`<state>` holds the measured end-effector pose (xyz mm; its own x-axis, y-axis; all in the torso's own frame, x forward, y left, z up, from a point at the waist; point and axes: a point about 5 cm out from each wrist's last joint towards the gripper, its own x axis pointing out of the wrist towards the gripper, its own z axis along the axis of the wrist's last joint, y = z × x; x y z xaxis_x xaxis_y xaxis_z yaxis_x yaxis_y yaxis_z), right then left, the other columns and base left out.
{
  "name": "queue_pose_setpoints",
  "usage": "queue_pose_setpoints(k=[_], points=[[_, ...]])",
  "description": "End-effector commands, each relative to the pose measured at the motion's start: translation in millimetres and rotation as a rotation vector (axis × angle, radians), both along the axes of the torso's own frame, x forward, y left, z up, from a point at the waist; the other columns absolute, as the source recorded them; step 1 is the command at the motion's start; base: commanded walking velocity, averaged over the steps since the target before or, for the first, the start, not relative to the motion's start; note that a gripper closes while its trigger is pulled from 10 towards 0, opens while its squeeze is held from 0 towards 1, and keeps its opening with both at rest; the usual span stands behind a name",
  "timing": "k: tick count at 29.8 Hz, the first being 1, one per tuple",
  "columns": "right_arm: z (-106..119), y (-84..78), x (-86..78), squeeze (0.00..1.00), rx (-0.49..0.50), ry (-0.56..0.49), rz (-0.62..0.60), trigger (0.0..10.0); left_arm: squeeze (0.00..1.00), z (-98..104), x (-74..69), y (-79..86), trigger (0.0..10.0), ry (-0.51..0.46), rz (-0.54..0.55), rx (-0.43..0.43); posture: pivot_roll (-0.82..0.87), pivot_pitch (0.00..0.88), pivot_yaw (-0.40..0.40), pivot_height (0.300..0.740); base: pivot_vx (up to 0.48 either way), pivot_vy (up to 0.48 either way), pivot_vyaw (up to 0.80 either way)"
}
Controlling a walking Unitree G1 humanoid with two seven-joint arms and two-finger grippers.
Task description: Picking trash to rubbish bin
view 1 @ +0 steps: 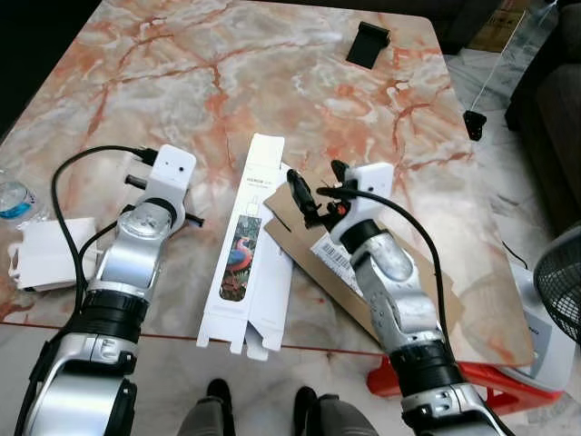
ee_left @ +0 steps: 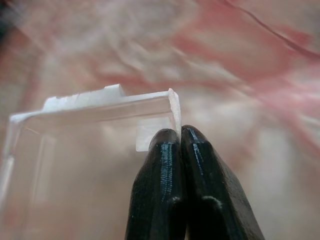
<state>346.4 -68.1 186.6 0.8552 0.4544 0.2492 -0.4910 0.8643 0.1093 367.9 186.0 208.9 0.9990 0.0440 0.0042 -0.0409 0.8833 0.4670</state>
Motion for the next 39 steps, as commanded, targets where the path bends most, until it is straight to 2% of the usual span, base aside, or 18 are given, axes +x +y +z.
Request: queue_pose_setpoints(k=[1,4,7,10,12,14,17,24,39], points=[[-1,2.4,2.4,0.0,0.011,0.003,-0.004,10.0,0.0,8,-4.8,-11.3,10.0,-0.095,-0.02,0.032,0.05,0.198,-0.087,0.74,0.0,0.0,0.0],[2,5.2,5.4,0.0,0.024,-0.007,-0.008,10.0,0.0,13,-8.4,-19.4,10.0,-0.18,-0.049,0.013,0.06,0.164,-0.075,0.74,0.0,0.0,0.0],[8,4.6,8.1,0.0,0.044,-0.039,-0.026,10.0,0.0,17,-15.4,-30.7,10.0,-0.277,-0.093,-0.076,0.06,0.127,-0.058,0.74,0.0,0.0,0.0],[12,2.4,10.4,0.0,0.053,-0.056,-0.044,10.0,0.0,17,-17.3,-32.0,10.0,-0.312,-0.094,-0.123,0.06,0.107,-0.048,0.74,0.0,0.0,0.0],[16,-3.9,11.0,0.0,0.071,-0.081,-0.074,10.0,0.0,18,-23.9,-33.4,10.0,-0.358,-0.093,-0.168,0.05,0.093,-0.042,0.74,0.0,0.0,0.0],[17,-6.5,11.0,0.0,0.076,-0.09,-0.085,10.0,0.0,19,-25.7,-33.0,10.0,-0.374,-0.09,-0.171,0.05,0.084,-0.04,0.74,0.0,0.0,0.0],[21,-18.3,10.6,0.0,0.099,-0.132,-0.133,10.0,0.0,24,-32.4,-30.2,10.0,-0.463,-0.067,-0.181,0.05,0.063,-0.037,0.74,0.0,0.0,0.0],[17,-21.4,14.1,0.0,0.08,-0.13,-0.155,10.0,0.0,17,-30.0,-33.4,10.0,-0.452,-0.069,-0.167,0.05,0.037,-0.023,0.74,0.0,0.0,0.0],[17,-22.9,16.0,0.0,0.091,-0.149,-0.179,10.0,0.0,8,-36.3,-35.9,10.0,-0.478,-0.064,-0.222,0.03,0.0,-0.004,0.74,0.0,0.0,0.0]])
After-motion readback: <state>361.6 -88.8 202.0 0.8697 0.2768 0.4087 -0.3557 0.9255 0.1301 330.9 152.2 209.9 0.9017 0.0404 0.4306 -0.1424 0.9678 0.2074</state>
